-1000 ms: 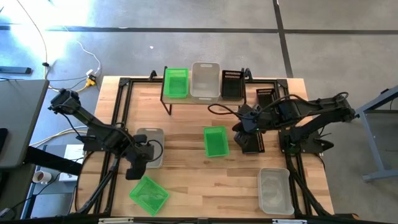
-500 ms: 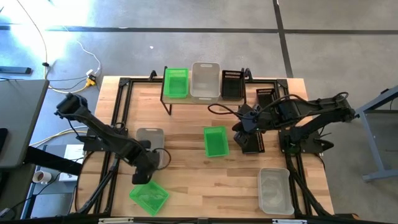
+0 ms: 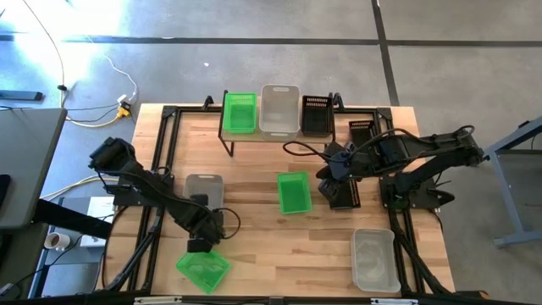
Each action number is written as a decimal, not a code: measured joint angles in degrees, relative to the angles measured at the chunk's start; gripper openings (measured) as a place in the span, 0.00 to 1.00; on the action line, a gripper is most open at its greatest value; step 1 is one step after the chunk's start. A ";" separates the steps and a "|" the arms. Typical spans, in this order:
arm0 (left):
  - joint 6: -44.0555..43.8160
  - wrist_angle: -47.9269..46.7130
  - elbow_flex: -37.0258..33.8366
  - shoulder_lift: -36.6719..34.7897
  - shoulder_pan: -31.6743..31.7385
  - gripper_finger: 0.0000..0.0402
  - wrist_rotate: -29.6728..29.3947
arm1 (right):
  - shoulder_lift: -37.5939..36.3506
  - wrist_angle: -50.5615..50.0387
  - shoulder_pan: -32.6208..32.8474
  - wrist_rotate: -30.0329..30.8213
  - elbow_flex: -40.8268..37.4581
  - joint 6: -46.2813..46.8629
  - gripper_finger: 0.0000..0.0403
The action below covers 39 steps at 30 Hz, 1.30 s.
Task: Stack baskets on shelf by color
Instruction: Stack the left gray bin on the gray bin on the shelf
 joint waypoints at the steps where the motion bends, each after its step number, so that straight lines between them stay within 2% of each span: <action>1: 0.02 -0.03 0.00 0.12 0.00 0.26 -0.02 | 0.00 0.00 0.00 -0.15 0.00 0.00 0.22; 6: 0.17 1.14 0.00 -0.21 0.00 0.06 -0.01 | 0.00 0.00 0.00 -0.25 0.00 0.00 0.22; 8: -0.81 1.06 0.17 -0.77 0.00 0.02 0.01 | 0.00 0.01 0.00 -0.25 0.00 0.02 0.22; 14: -1.78 0.33 3.80 -3.49 0.00 0.01 -0.01 | 0.00 0.04 0.00 -0.23 0.00 -0.05 0.22; 24: 0.21 -2.46 16.53 -8.95 1.11 0.00 -7.85 | 0.00 0.04 0.00 0.82 0.00 -0.15 0.22; 32: 10.07 -3.01 27.28 -10.91 6.16 0.00 -16.32 | 0.00 0.00 0.00 2.07 0.00 -0.15 0.22; 39: 22.44 -3.37 36.72 -10.91 13.41 0.00 -22.20 | 0.00 -0.02 0.00 5.03 0.00 0.08 0.22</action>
